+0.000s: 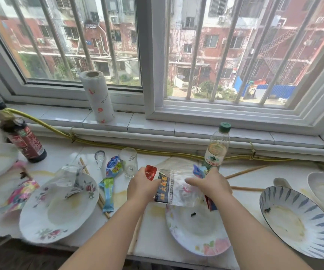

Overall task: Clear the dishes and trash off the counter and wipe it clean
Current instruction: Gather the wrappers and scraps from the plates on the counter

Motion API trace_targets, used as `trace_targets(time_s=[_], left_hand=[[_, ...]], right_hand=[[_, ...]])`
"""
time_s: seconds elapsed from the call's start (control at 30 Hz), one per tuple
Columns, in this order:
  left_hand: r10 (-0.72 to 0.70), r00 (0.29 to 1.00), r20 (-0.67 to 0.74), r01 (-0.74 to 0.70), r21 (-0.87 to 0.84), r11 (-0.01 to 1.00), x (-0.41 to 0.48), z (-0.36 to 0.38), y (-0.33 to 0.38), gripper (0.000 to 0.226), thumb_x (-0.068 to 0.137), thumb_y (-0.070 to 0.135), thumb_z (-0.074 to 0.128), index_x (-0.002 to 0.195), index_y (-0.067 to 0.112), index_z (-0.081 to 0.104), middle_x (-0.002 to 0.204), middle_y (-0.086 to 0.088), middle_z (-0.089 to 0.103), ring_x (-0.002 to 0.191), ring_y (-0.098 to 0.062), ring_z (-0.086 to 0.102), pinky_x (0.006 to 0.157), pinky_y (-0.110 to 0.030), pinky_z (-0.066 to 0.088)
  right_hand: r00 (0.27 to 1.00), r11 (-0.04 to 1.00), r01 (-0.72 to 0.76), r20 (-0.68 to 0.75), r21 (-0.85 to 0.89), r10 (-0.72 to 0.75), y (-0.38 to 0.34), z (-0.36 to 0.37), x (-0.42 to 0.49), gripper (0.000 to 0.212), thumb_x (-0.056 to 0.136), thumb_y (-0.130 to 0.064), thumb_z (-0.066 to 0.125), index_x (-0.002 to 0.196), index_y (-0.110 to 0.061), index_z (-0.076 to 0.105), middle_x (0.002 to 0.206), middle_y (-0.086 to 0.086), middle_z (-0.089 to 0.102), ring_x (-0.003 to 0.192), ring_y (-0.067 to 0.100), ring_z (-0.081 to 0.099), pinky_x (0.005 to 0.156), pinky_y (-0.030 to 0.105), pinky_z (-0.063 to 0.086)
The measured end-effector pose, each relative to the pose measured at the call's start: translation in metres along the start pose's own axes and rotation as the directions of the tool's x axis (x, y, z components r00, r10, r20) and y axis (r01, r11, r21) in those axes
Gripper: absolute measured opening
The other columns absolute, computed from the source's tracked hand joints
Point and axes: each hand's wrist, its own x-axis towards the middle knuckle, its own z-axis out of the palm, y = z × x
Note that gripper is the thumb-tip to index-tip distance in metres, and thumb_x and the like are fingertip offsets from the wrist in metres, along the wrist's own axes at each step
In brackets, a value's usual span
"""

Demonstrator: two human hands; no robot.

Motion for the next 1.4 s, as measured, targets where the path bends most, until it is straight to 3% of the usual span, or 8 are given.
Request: trace_targets(time_s=[0.1,0.33,0.5,0.6,0.73,0.93,1.23,1.4], left_hand=[[-0.004,1.000,0.001,0.004,0.005,1.000,0.001,0.000,-0.003,0.028,0.080,0.036,0.067,0.101,0.022,0.053,0.091,0.001,0.062,0.088,-0.022,0.058,0.078,-0.031,0.047],[-0.021,1.000,0.005,0.021,0.004,1.000,0.001,-0.001,-0.014,0.023,0.082,0.033,0.065,0.098,0.025,0.050,0.092,0.002,0.061,0.088,-0.022,0.056,0.075,-0.030,0.044],[-0.070,0.983,-0.168,0.090,0.117,0.989,0.005,-0.019,-0.039,0.017,0.086,0.025,0.058,0.101,0.021,0.051,0.094,-0.002,0.058,0.082,-0.022,0.051,0.072,-0.030,0.039],[-0.091,0.966,-0.240,0.155,0.260,0.953,0.007,-0.034,-0.055,0.030,0.089,0.022,0.055,0.118,0.016,0.051,0.109,-0.007,0.054,0.093,-0.028,0.056,0.079,-0.034,0.043],[-0.119,0.977,-0.175,0.186,0.442,0.878,0.011,-0.043,-0.068,0.055,0.090,0.024,0.057,0.139,0.017,0.034,0.128,-0.010,0.047,0.112,-0.030,0.056,0.086,-0.035,0.046],[-0.137,0.985,-0.109,0.174,0.535,0.826,0.019,-0.033,-0.073,0.076,0.090,0.016,0.053,0.150,0.011,0.007,0.137,-0.014,0.041,0.118,-0.030,0.054,0.087,-0.037,0.047],[-0.179,0.974,-0.139,0.221,0.411,0.884,0.019,-0.033,-0.065,0.025,0.090,0.020,0.051,0.114,0.012,0.051,0.114,-0.010,0.061,0.107,-0.029,0.059,0.081,-0.032,0.044],[-0.138,0.968,-0.212,0.201,0.316,0.927,0.022,-0.041,-0.061,0.028,0.092,0.040,0.046,0.092,0.016,0.060,0.090,-0.006,0.066,0.080,-0.025,0.057,0.068,-0.028,0.042]], right_hand=[[0.993,0.991,-0.118,0.010,0.064,0.118,0.015,0.020,-0.003,0.079,0.066,-0.054,0.075,0.121,-0.010,0.039,0.111,0.008,0.060,0.104,0.029,0.060,0.074,0.032,0.046],[0.987,0.909,-0.122,-0.049,0.399,0.154,0.015,0.015,0.009,0.031,0.073,-0.025,0.072,0.096,-0.009,0.061,0.089,0.011,0.065,0.082,0.029,0.062,0.071,0.035,0.053],[0.987,0.938,-0.156,0.005,0.310,0.162,0.013,0.018,0.003,0.049,0.067,-0.051,0.073,0.098,-0.017,0.056,0.091,0.007,0.064,0.083,0.028,0.061,0.068,0.032,0.049],[0.979,0.931,-0.206,0.065,0.303,0.195,0.015,0.026,-0.002,0.044,0.066,-0.047,0.075,0.090,-0.014,0.057,0.084,0.008,0.064,0.078,0.026,0.061,0.069,0.032,0.050],[0.964,0.818,-0.259,0.085,0.513,0.251,0.014,0.035,0.002,0.029,0.071,-0.022,0.075,0.091,-0.008,0.059,0.082,0.014,0.064,0.082,0.033,0.063,0.080,0.041,0.052],[0.990,0.613,-0.052,-0.041,0.789,0.137,-0.002,0.023,0.004,0.012,0.073,-0.001,0.063,0.078,-0.011,0.063,0.081,0.011,0.065,0.079,0.031,0.063,0.076,0.040,0.053],[0.952,0.522,0.175,-0.279,0.835,0.127,-0.021,-0.002,0.003,0.027,0.083,0.002,0.048,0.101,-0.018,0.053,0.076,0.006,0.059,0.057,0.015,0.055,0.055,0.026,0.046],[0.985,0.540,0.122,-0.167,0.833,0.034,-0.031,0.006,0.003,0.010,0.077,-0.015,0.059,0.083,-0.022,0.059,0.087,0.010,0.062,0.080,0.026,0.058,0.075,0.042,0.051]])
